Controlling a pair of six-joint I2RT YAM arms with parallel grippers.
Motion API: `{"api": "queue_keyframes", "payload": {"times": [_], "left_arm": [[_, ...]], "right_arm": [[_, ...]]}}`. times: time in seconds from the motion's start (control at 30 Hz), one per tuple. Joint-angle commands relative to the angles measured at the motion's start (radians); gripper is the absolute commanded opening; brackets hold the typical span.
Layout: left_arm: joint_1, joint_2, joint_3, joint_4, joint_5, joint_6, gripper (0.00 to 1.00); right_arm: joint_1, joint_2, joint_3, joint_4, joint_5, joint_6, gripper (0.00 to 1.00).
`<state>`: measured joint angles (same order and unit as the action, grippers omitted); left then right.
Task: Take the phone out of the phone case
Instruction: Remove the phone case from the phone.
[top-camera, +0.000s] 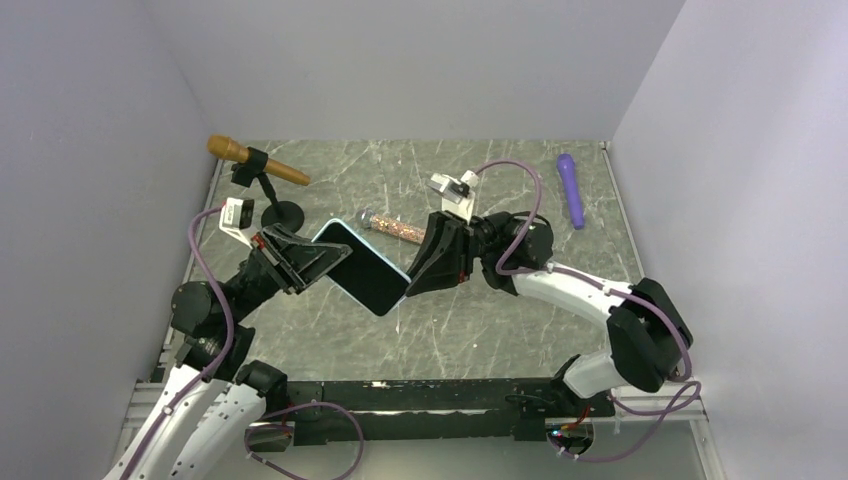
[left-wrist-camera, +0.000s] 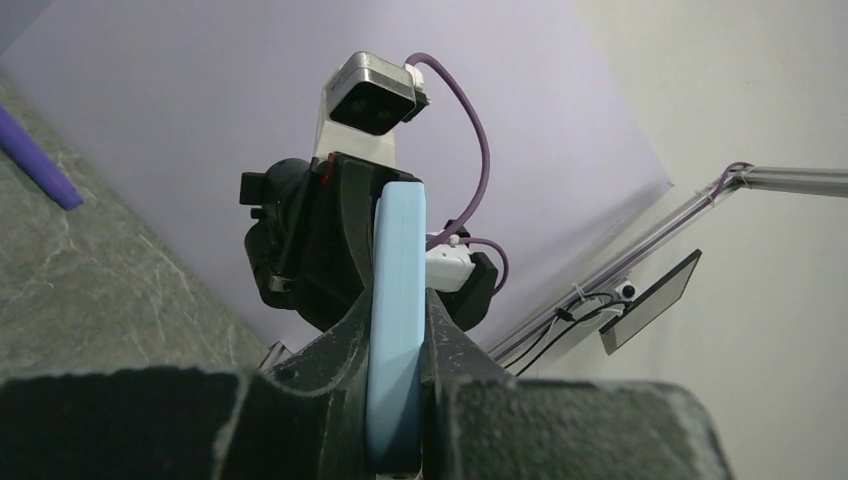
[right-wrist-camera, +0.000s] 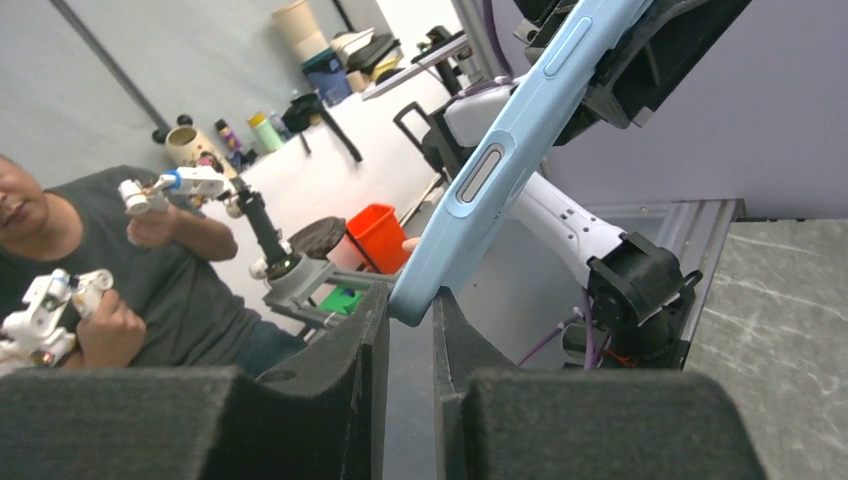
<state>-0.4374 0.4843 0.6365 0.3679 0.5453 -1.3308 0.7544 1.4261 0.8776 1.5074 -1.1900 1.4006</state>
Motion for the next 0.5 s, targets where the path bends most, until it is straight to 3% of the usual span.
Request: {"api": "queue_keyframes", "payload": {"times": [0.0, 0.17, 0.47], "left_arm": [[-0.021, -0.014, 0.038, 0.165, 0.055, -0.146, 0.00], [-0.021, 0.008, -0.006, 0.278, 0.051, -0.239, 0.00], [-0.022, 0.004, 0.005, 0.222, 0.010, -0.251, 0.00]], "right_arm": [[0.043, 0.090, 0.094, 0.208, -0.002, -0.007, 0.00], [0.082, 0.162, 0.200, 0.207, -0.036, -0.002, 0.00], [0.099, 0.187, 0.268, 0.140, -0.076, -0.069, 0.00]]}}
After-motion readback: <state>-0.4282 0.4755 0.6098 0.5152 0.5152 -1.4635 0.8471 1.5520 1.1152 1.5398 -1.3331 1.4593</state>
